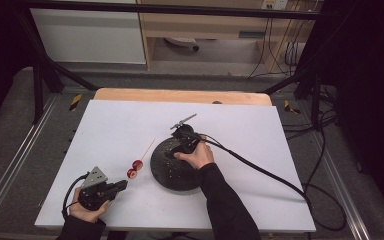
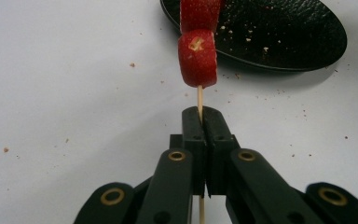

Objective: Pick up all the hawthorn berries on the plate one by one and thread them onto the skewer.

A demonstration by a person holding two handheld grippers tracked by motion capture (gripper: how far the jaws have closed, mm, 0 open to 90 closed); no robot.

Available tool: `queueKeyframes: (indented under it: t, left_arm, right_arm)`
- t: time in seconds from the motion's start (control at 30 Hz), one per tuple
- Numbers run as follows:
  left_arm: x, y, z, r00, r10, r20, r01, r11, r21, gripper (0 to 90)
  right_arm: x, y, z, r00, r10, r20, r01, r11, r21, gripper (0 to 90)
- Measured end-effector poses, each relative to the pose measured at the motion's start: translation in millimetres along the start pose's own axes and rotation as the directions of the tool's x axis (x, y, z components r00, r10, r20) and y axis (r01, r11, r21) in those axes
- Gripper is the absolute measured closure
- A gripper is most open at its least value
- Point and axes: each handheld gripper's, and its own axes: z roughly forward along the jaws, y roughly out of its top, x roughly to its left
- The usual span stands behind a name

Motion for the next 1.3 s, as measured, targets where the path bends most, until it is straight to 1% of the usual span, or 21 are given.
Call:
queueKeyframes:
  t: [0.07, 0.1, 0.2, 0.23, 0.27, 0.4, 0.5, 0.57, 0.6, 0.63, 0.73, 0.77, 0.8, 0.9, 0.93, 1.03, 1.3]
  left_arm:
    - [-0.3, 0.1, -0.1, 1.0, 0.0, 0.001, 0.0, 1.0, 0.0, 88.5]
    - [-0.4, 0.1, -0.1, 1.0, 0.001, 0.001, -0.001, 1.0, -0.001, 88.5]
    - [-0.6, 0.2, 0.1, 1.0, 0.002, 0.001, -0.002, 1.0, 0.0, 88.5]
    - [-0.6, 0.1, 0.0, 1.0, 0.001, 0.001, -0.001, 1.0, 0.0, 88.5]
    - [-0.6, 0.2, -0.1, 1.0, 0.001, 0.001, -0.001, 1.0, -0.001, 88.5]
    - [-1.0, 0.2, 0.1, 1.0, 0.004, 0.001, -0.004, 1.0, 0.002, 88.5]
    - [-1.6, 0.4, 0.3, 1.0, 0.008, 0.001, -0.008, 1.0, 0.003, 88.5]
    - [-1.7, 0.4, 0.3, 1.0, 0.008, 0.002, -0.008, 1.0, 0.003, 88.5]
    - [-1.7, 0.3, 0.4, 1.0, 0.008, 0.002, -0.008, 1.0, 0.003, 88.5]
    - [-1.7, 0.3, 0.4, 1.0, 0.008, 0.002, -0.008, 1.0, 0.003, 88.5]
    - [-2.0, 0.4, 0.6, 1.0, 0.009, 0.002, -0.009, 1.0, 0.004, 88.5]
    - [-2.1, 0.4, 0.7, 1.0, 0.009, 0.002, -0.009, 0.9999, 0.004, 88.5]
    - [-2.2, 0.4, 0.7, 1.0, 0.01, 0.003, -0.01, 0.9999, 0.004, 88.5]
    - [-2.2, 0.4, 0.7, 0.9999, 0.01, 0.002, -0.01, 0.9999, 0.004, 88.5]
    - [-2.2, 0.4, 0.8, 0.9999, 0.01, 0.003, -0.01, 0.9999, 0.004, 88.5]
    - [-2.3, 0.4, 0.8, 0.9999, 0.01, 0.003, -0.01, 0.9999, 0.004, 88.5]
    - [-2.4, 0.5, 0.8, 0.9999, 0.011, 0.003, -0.011, 0.9999, 0.004, 88.5]
  right_arm:
    - [-1.6, 1.7, 3.0, 0.9996, 0.024, -0.011, -0.024, 1.0, 0.01, 30.6]
    - [-3.4, 2.2, 4.4, 0.9997, 0.021, -0.009, -0.021, 1.0, 0.015, 32.3]
    - [-6.6, 2.8, 8.5, 0.9989, 0.045, -0.01, -0.044, 0.998, 0.04, 37.9]
    - [-8.6, 2.6, 9.4, 0.9993, 0.036, -0.012, -0.036, 0.998, 0.05, 39.8]
    - [-8.9, 2.8, 10.4, 0.9988, 0.046, -0.015, -0.045, 0.997, 0.056, 41.6]
    - [-11.0, 3.1, 13.3, 0.9972, 0.067, -0.032, -0.064, 0.995, 0.072, 47.9]
    - [-13.5, 3.4, 15.1, 0.9965, 0.076, -0.035, -0.073, 0.994, 0.085, 51.9]
    - [-14.4, 3.9, 15.8, 0.9949, 0.092, -0.042, -0.088, 0.992, 0.089, 54.0]
    - [-14.7, 4.0, 16.7, 0.9941, 0.097, -0.049, -0.093, 0.992, 0.086, 54.8]
    - [-15.7, 3.9, 17.1, 0.9943, 0.094, -0.05, -0.089, 0.992, 0.091, 55.5]
    - [-16.7, 3.9, 18.4, 0.9927, 0.106, -0.058, -0.099, 0.989, 0.106, 57.1]
    - [-16.6, 4.0, 19.4, 0.9919, 0.113, -0.057, -0.107, 0.989, 0.101, 58.0]
    - [-17.6, 3.7, 19.7, 0.9929, 0.105, -0.057, -0.098, 0.99, 0.103, 59.1]
    - [-18.0, 3.6, 20.6, 0.9906, 0.121, -0.064, -0.113, 0.987, 0.119, 60.9]
    - [-18.5, 3.3, 21.0, 0.9915, 0.115, -0.061, -0.106, 0.987, 0.122, 61.3]
    - [-18.8, 3.9, 20.7, 0.9889, 0.133, -0.066, -0.124, 0.984, 0.128, 61.6]
    - [-20.3, 4.1, 20.7, 0.9867, 0.146, -0.073, -0.135, 0.982, 0.135, 62.4]
